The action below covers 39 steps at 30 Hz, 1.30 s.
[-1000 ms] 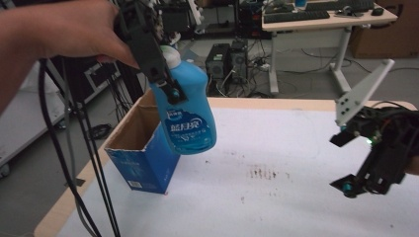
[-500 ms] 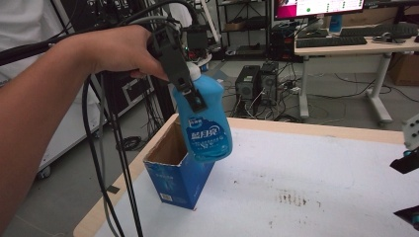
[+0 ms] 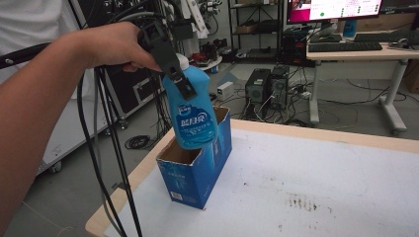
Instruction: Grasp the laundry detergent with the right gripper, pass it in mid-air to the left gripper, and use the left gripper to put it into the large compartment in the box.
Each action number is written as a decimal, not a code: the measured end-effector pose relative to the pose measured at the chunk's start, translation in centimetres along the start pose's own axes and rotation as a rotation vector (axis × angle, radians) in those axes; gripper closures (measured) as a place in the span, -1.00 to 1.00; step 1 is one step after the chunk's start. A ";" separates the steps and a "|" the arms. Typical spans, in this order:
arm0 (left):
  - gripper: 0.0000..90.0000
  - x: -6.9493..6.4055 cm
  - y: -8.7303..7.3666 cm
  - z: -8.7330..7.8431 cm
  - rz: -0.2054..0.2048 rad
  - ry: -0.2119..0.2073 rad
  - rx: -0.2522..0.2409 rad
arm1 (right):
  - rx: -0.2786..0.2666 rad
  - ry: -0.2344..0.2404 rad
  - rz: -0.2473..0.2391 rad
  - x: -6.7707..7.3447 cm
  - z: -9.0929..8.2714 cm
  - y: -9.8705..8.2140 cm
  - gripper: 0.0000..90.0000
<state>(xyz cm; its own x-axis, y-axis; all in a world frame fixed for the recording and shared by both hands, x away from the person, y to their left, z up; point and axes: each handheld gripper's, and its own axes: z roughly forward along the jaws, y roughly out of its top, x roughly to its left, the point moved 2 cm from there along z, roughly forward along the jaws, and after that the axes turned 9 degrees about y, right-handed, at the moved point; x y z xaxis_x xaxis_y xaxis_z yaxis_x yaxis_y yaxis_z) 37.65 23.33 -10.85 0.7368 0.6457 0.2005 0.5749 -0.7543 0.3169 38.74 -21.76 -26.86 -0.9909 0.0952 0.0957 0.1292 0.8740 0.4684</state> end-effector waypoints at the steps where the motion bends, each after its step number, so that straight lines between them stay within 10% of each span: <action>1: -0.16 0.2 -0.2 0.0 -0.002 0.003 0.000 | 0.001 -0.001 -0.001 0.0 0.0 0.0 -0.98; 19: -0.16 3.0 -3.0 2.1 -0.055 0.052 0.003 | -0.007 -0.011 0.012 -0.5 0.1 0.1 -0.98; 39: -0.16 3.1 -5.2 13.1 0.031 0.002 0.090 | 0.009 -0.007 0.054 -1.4 1.4 -0.3 -0.98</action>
<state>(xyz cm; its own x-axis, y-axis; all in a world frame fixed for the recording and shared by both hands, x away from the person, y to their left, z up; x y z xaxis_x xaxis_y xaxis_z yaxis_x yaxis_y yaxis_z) 41.63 27.67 -24.02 0.7540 0.6221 0.2110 0.5815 -0.7815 0.2260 40.08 -21.46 -28.36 -0.9827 0.1456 0.1142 0.1820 0.8718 0.4548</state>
